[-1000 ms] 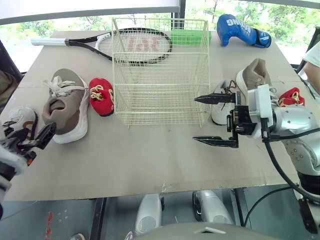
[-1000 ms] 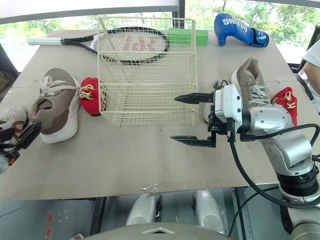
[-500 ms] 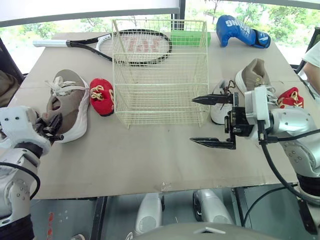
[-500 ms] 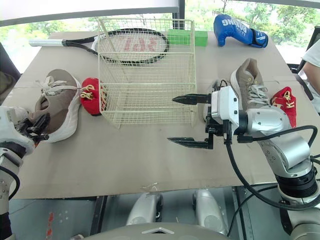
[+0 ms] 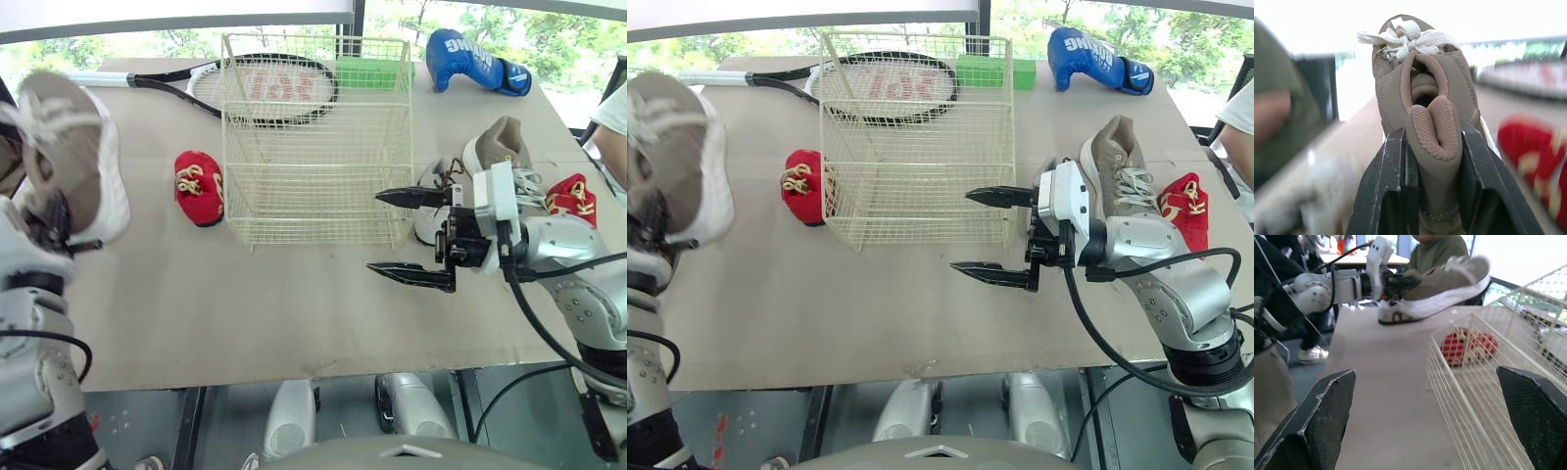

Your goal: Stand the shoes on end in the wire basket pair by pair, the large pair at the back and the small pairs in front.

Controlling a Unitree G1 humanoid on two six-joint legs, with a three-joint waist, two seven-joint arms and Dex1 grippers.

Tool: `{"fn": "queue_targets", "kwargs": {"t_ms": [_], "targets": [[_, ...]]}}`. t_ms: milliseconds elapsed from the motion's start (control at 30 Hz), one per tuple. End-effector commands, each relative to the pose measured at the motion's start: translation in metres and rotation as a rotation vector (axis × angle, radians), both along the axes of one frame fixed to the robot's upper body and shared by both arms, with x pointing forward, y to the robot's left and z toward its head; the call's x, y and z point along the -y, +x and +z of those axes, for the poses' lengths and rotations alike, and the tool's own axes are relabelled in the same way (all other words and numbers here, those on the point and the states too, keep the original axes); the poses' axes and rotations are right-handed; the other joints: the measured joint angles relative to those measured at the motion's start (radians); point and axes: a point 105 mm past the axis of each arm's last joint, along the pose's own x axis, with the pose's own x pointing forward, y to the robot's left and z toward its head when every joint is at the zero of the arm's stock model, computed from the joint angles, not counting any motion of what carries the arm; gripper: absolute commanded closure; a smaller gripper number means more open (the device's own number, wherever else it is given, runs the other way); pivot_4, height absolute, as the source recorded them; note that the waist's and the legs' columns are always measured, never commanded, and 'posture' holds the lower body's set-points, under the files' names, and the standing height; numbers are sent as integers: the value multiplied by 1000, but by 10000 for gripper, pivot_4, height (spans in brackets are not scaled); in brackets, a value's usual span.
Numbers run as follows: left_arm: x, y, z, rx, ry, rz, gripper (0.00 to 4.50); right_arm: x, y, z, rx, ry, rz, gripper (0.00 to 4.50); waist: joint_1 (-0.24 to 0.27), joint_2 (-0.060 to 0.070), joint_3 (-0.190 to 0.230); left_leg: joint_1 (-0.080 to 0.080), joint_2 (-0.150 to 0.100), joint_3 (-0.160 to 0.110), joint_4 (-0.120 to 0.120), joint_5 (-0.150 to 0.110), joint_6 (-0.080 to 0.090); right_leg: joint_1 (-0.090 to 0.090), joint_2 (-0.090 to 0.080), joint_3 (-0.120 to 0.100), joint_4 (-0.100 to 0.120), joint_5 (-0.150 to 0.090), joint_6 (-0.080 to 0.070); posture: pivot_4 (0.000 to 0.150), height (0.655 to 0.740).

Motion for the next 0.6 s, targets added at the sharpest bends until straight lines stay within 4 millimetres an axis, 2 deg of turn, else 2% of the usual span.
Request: {"fn": "queue_targets", "kwargs": {"t_ms": [33, 100, 167, 300, 400, 600], "targets": [[42, -11, 57, 167, 195, -210, 38537, 5, 6, 17, -2, 62, -27, 0, 1, 0, 0, 0, -1, 0, 0, 0, 0, 0, -1, 0, 0, 0, 0, 1500, 7400], [72, -12, 67, 154, 273, -460, 38537, 7, 11, 23, -34, 88, -25, 0, -2, 2, 1, 0, -3, -1, -1, 0, 0, 0, -3, -1, 0, 0, 0, 1500, 7400], [90, -15, 75, 134, 344, -630, 38537, 10, 15, 28, -41, 99, -26, 0, -5, 4, 3, 0, -4, -1, -1, 0, 0, 0, -3, -2, 0, 0, 0, 1500, 7400], [110, -15, 84, 97, 411, -841, 38537, 25, 24, 35, -67, 101, -46, 0, -8, 7, 5, 0, -4, -2, -1, 0, 0, 0, -3, -3, 1, 0, 0, 1500, 7400], [129, -15, 79, 40, 495, -995, 38537, 43, 31, 45, -109, 121, -81, 0, -9, 7, 5, 0, -4, -2, -1, 0, 0, 0, -3, -3, 1, 0, 1, 1500, 7400], [145, -17, 73, -52, 631, -1198, 38537, 72, 34, 49, -88, 30, -140, 0, -9, 9, 7, -1, -4, -3, -1, 0, 0, 0, -2, -3, 0, -1, 1, 1500, 7400]]}}
